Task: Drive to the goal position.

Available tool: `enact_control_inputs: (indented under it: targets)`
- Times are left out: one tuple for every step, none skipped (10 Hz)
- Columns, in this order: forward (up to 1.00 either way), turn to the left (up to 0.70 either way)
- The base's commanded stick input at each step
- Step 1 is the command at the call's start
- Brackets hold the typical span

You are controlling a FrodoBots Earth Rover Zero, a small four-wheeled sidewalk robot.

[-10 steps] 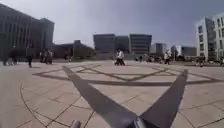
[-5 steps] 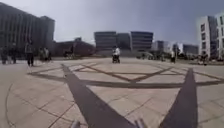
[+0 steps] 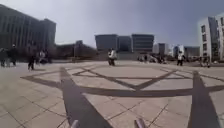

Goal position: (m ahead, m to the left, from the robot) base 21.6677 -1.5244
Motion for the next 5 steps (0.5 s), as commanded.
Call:
enact_control_inputs:
  targets:
    - [0.70,0.01]
    - [0.70,0.01]
    - [0.70,0.01]
    - [0.70,-0.04]
    - [0.70,-0.16]
